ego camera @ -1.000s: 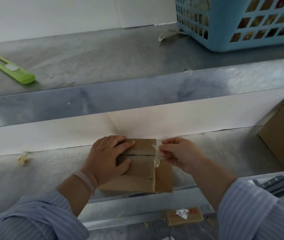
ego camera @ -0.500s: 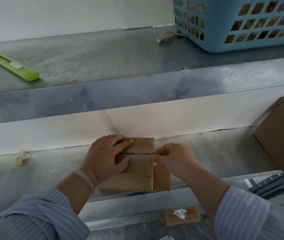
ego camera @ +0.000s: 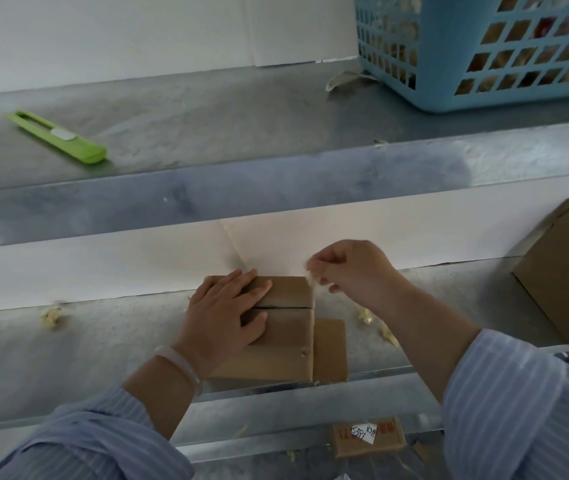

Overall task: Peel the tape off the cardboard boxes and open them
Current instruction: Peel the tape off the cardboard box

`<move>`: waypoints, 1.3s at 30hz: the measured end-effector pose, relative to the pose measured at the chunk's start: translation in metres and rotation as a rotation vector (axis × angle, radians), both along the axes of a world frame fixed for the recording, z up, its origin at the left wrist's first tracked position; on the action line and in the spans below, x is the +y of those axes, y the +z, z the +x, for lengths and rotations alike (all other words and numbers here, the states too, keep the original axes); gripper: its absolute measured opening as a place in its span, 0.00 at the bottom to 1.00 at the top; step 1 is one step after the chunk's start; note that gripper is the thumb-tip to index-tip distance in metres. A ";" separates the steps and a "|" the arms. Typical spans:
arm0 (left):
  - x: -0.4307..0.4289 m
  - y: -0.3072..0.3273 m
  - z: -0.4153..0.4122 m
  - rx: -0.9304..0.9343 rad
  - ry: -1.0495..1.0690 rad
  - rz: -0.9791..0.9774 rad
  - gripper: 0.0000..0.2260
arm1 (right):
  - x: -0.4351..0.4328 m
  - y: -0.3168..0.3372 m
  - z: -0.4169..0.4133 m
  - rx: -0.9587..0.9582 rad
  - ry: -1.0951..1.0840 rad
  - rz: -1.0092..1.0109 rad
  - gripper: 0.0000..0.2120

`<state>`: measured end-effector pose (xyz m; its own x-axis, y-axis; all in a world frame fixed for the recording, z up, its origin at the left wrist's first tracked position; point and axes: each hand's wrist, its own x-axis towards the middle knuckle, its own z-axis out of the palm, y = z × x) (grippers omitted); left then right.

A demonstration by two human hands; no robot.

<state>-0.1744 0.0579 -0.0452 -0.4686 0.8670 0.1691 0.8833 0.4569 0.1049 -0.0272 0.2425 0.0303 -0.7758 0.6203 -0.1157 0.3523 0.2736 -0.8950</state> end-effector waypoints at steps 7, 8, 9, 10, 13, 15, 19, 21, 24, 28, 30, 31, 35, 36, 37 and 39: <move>-0.001 0.000 0.002 -0.002 -0.005 -0.001 0.26 | -0.025 -0.036 -0.015 -0.158 0.127 0.113 0.05; -0.001 -0.001 0.002 -0.001 -0.007 0.004 0.26 | -0.027 -0.039 -0.017 -0.178 0.127 0.164 0.05; -0.001 -0.001 0.001 0.000 -0.008 0.007 0.25 | -0.027 -0.040 -0.019 -0.189 0.112 0.207 0.04; -0.001 -0.002 0.001 0.003 -0.009 0.009 0.25 | -0.027 -0.040 -0.020 -0.198 0.088 0.253 0.05; -0.001 -0.002 0.002 0.014 -0.013 0.019 0.25 | -0.029 -0.039 -0.020 -0.216 0.089 0.429 0.08; -0.001 0.000 0.002 0.008 -0.012 0.024 0.25 | -0.035 -0.039 -0.019 -0.247 0.156 0.570 0.05; -0.005 0.004 0.006 -0.152 0.031 0.140 0.27 | -0.046 -0.040 -0.018 -0.195 0.063 0.571 0.15; -0.007 0.004 0.005 -0.267 0.029 0.257 0.22 | -0.057 -0.037 -0.020 -0.080 0.071 0.635 0.16; -0.013 0.012 0.003 -0.417 0.105 0.506 0.15 | -0.080 -0.035 -0.028 -0.048 0.344 0.683 0.22; -0.036 0.021 -0.002 -0.300 0.394 0.617 0.17 | -0.091 -0.057 -0.036 -0.227 0.457 0.803 0.31; -0.048 0.021 -0.008 -0.574 0.591 0.497 0.23 | -0.093 -0.063 -0.036 -0.208 0.416 0.883 0.30; -0.052 0.019 -0.010 -0.802 0.635 0.463 0.23 | -0.092 -0.066 -0.036 -0.195 0.406 0.910 0.29; -0.059 0.009 -0.016 -1.111 0.617 0.555 0.10 | -0.091 -0.066 -0.037 -0.188 0.383 0.926 0.25; -0.061 0.008 -0.018 -1.167 0.635 0.621 0.09 | -0.090 -0.066 -0.037 -0.181 0.381 0.924 0.25; -0.061 0.007 -0.020 -1.222 0.642 0.658 0.08 | -0.089 -0.067 -0.036 -0.178 0.385 0.912 0.25; -0.065 0.007 -0.027 -1.255 0.602 0.631 0.07 | -0.088 -0.065 -0.035 -0.186 0.401 0.862 0.26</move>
